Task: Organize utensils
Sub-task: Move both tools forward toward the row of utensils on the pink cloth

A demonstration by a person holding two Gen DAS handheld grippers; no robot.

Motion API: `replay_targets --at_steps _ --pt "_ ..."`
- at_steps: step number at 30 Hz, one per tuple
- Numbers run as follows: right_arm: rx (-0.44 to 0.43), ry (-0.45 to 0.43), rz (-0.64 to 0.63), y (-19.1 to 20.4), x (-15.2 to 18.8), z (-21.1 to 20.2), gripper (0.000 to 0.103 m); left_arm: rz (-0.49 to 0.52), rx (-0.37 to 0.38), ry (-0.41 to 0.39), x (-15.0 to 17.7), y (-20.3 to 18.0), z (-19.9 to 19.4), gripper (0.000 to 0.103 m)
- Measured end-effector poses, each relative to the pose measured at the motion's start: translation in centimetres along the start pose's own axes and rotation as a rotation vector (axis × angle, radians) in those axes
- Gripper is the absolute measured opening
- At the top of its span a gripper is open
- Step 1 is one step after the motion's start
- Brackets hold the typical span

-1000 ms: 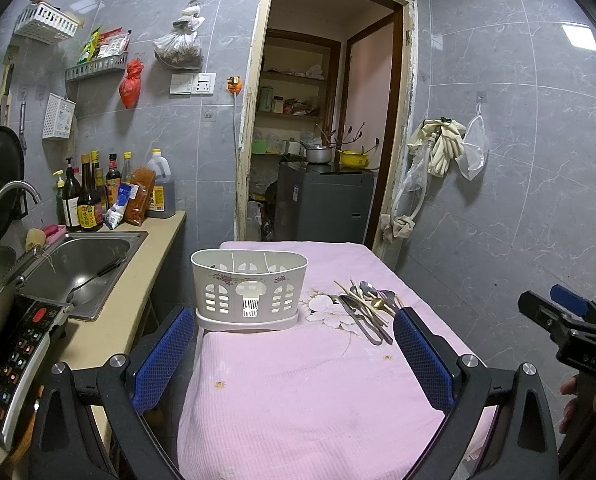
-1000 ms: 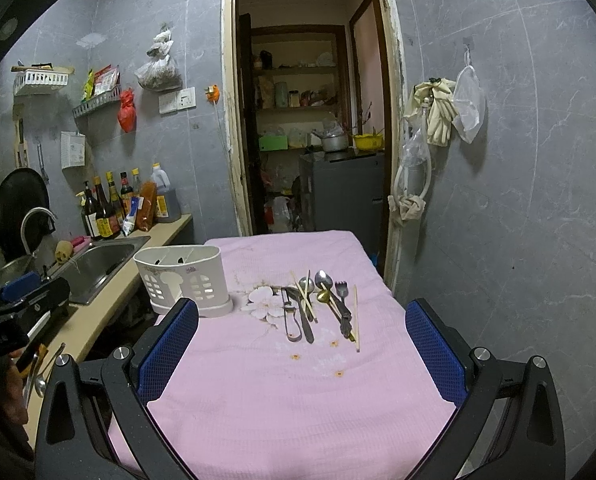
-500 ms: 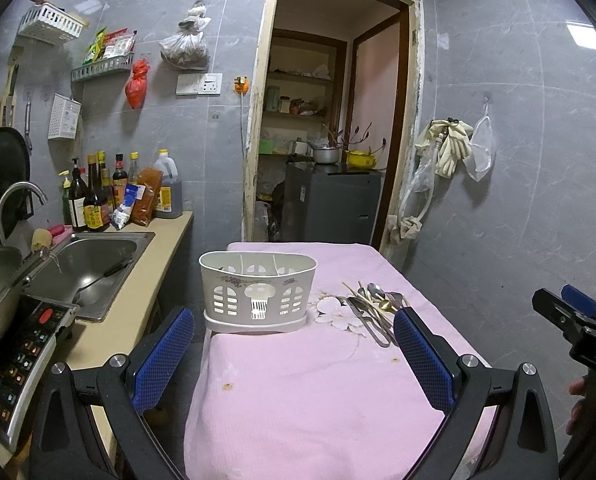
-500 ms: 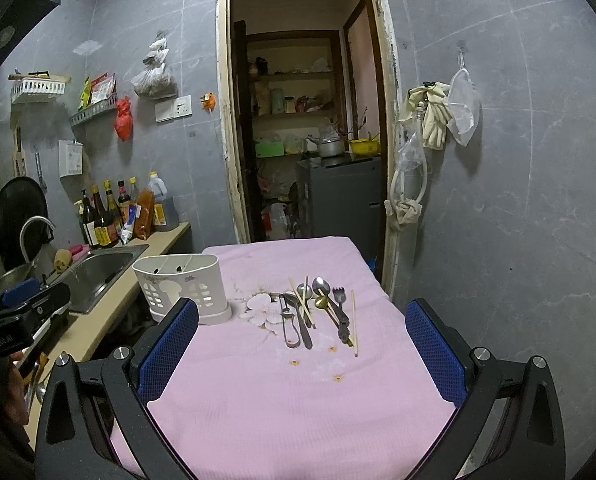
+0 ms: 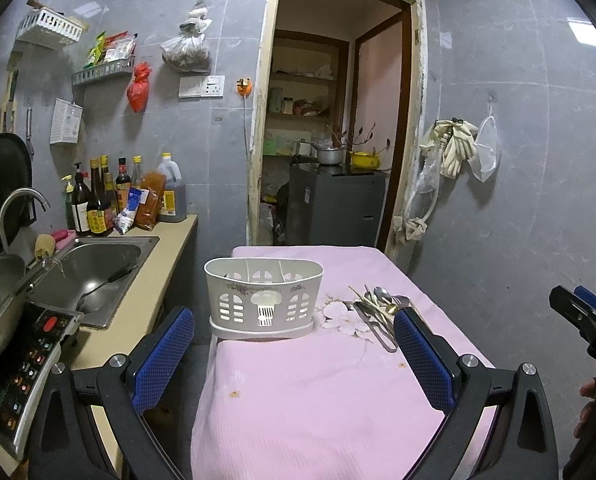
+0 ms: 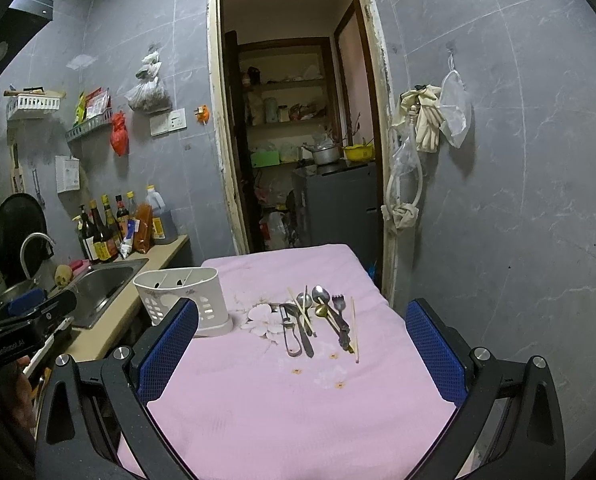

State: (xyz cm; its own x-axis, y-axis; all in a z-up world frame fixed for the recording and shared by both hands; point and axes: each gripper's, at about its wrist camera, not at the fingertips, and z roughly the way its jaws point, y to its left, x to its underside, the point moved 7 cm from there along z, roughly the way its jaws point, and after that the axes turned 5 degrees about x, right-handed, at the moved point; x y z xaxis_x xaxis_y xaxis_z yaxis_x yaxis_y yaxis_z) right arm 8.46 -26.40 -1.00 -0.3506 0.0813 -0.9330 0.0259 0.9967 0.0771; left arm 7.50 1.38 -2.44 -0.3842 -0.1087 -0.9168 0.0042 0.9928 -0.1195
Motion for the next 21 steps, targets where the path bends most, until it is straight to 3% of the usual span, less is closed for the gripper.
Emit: replay_targets --at_steps 13,21 --pt "0.040 -0.036 0.015 -1.0 -3.0 1.8 0.102 -0.001 0.042 -0.003 -2.5 -1.6 3.4 0.101" --pt "-0.005 -0.046 -0.008 -2.7 -5.4 6.5 0.102 -0.003 0.045 -0.039 -4.5 -3.4 7.3 0.101"
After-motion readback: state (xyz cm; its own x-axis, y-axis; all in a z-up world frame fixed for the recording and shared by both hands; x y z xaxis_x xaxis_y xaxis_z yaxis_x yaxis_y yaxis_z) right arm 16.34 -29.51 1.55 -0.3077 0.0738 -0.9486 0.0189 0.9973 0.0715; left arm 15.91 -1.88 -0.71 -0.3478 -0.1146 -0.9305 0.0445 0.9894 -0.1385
